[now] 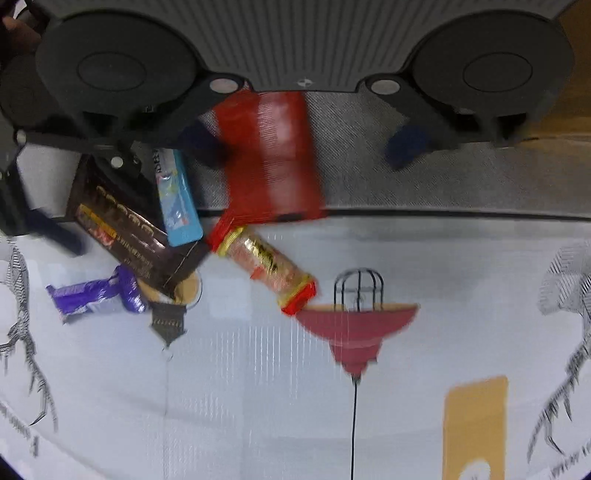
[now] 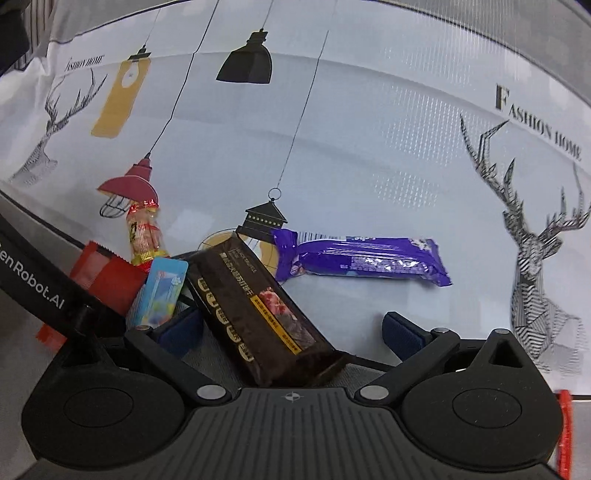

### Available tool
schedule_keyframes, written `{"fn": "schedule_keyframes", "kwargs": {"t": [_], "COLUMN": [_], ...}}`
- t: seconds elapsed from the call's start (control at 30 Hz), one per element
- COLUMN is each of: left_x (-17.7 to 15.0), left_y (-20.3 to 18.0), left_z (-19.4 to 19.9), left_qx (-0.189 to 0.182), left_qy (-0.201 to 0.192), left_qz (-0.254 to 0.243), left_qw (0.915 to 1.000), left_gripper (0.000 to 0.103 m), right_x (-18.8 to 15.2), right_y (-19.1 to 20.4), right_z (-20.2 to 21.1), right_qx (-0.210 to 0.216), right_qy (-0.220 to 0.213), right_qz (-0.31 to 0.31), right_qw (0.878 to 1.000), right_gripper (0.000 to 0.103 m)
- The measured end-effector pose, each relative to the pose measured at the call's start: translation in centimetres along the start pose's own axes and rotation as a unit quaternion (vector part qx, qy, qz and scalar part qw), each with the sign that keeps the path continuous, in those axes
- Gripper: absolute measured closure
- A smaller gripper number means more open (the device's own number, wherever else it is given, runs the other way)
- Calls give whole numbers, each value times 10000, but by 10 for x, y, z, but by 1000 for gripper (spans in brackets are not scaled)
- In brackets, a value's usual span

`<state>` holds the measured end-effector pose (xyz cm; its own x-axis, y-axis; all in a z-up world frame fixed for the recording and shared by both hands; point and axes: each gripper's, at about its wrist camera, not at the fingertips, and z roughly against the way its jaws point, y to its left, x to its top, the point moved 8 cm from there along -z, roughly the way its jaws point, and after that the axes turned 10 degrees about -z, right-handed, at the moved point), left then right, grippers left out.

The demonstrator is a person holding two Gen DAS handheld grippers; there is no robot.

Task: Organize snacks
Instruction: 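Grasp the red wrapper with the left gripper while the right grasps the dark chocolate bar, then carry the red wrapper and dark chocolate bar over the box and lower them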

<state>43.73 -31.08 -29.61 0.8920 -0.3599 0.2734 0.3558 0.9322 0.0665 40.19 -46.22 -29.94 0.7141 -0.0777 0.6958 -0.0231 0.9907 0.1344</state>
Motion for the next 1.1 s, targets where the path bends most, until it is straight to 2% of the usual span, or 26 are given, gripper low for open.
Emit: {"fn": "schedule_keyframes", "kwargs": {"t": [0.03,0.07,0.1,0.13,0.2,0.27,0.4,0.53,0.7,0.8,0.93,1.1], "left_x": [0,0,-2,-5,-15,-26,-52,-79,-115,-140,-178,-232], "left_y": [0,-1,-2,-2,-1,-3,-11,-26,-29,-21,1,40], "left_z": [6,11,14,16,22,33,62,111,189,235,287,342], "left_qx": [-10,-55,-180,-341,-409,-408,-603,-807,-970,-936,-809,-532], "left_qy": [-152,-234,-256,-231,-177,-319,-458,-848,-1361,-1564,-1770,-2078], "left_qz": [-98,-164,-159,-87,54,-22,-2,-171,-356,-435,-498,-536], "left_qw": [9998,9996,9994,9991,9990,9987,9971,9930,9853,9823,9796,9753], "left_gripper": [51,58,82,96,96,96,96,96,96,96,96,96], "right_x": [0,-2,-4,-7,-14,-27,-59,-78,-79,-71,-60,-57], "right_y": [2,7,11,12,11,7,-3,-7,0,21,64,131], "right_z": [3,9,14,18,28,42,80,123,185,231,297,366], "right_qx": [155,330,330,222,43,-250,-540,-594,-475,-339,-47,473], "right_qy": [-24,-103,-125,-102,-18,83,265,115,-303,-694,-1140,-1344], "right_qz": [19,124,212,204,-86,-402,-1342,-2134,-2981,-3134,-3015,-2776], "right_qw": [9999,9993,9992,9995,10000,9988,9891,9751,9529,9465,9466,9501], "right_gripper": [29,48,51,54,56,59,61,61,61,61,61,61]}}
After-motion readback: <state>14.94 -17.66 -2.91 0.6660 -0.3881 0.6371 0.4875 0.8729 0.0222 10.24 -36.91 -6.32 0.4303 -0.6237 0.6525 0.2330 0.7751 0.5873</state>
